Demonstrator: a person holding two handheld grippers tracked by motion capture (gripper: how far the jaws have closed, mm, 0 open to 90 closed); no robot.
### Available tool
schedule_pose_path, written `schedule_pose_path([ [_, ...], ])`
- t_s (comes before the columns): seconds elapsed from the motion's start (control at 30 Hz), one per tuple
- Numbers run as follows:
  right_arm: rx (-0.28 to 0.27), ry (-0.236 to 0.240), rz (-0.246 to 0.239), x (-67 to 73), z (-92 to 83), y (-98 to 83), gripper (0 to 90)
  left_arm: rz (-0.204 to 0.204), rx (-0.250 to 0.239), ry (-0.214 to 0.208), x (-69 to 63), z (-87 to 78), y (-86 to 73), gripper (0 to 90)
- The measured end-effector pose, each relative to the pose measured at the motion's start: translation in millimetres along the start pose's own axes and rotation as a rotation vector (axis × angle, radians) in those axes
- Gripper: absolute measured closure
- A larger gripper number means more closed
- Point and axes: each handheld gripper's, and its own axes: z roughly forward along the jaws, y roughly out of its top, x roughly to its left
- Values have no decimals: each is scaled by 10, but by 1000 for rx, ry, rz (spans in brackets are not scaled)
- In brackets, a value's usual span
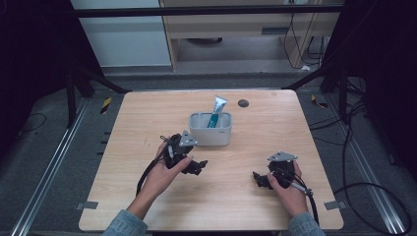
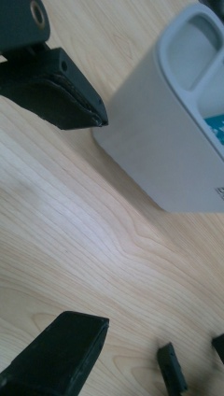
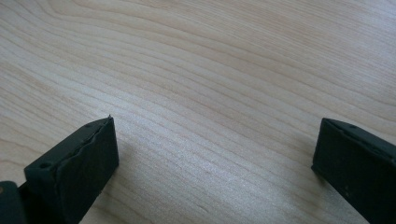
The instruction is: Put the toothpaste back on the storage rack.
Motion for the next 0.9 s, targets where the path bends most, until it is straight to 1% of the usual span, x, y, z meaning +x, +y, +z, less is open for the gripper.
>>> schedule_pose_path([
  [0.03,0,0,0,0,0,0,5,-6,0,2,13,-7,-25,40],
  [0.2,0,0,1,0,0,0,5,-28,26,41,112,-43,-219,43],
  [0.3,0,0,1,1,0,0,4,-48,28,51,173,-57,-329,45],
  [0.37,0,0,1,1,0,0,5,-67,24,66,223,-73,-420,47],
  [0.53,0,0,1,1,0,0,4,-93,34,84,307,-113,-600,48],
  [0.63,0,0,1,1,0,0,5,-98,46,91,339,-133,-690,47],
  [0.67,0,0,1,1,0,0,5,-103,53,96,365,-147,-744,47],
  [0.77,0,0,1,1,0,0,5,-129,54,109,424,-179,-850,48],
  [0.9,0,0,0,1,0,0,5,-153,61,127,503,-227,-963,48],
])
